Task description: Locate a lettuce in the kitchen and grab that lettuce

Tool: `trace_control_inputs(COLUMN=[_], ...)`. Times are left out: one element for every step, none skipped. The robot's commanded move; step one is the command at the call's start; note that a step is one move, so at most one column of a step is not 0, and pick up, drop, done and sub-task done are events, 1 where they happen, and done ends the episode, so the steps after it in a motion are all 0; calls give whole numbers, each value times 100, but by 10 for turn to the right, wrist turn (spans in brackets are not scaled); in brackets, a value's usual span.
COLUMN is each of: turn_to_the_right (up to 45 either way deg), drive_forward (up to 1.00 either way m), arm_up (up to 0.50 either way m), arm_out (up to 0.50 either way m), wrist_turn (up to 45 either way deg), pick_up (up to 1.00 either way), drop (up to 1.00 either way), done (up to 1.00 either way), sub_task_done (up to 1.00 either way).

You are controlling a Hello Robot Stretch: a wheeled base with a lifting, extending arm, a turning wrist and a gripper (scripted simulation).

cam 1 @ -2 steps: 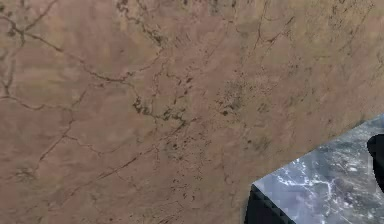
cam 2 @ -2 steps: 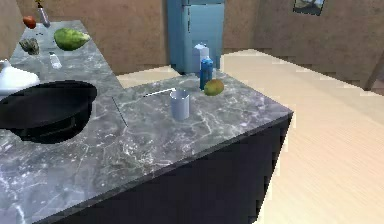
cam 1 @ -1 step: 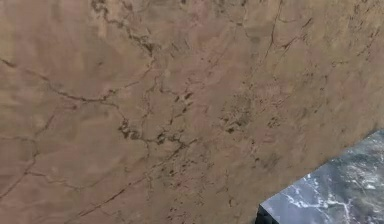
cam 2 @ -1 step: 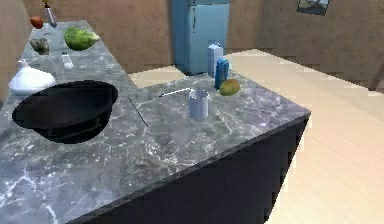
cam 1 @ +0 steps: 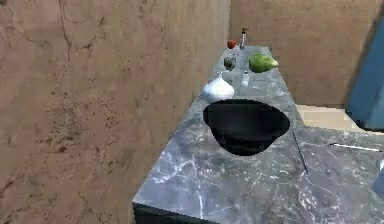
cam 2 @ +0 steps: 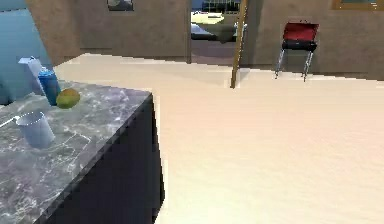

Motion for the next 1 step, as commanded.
trace_control_inputs(turn_to_the_right=[450], drive_forward=[0], arm_up=[0], arm_out=[0], wrist_turn=[0], pick_up=[0], drop=[0], done=[0], sub_task_done=[0])
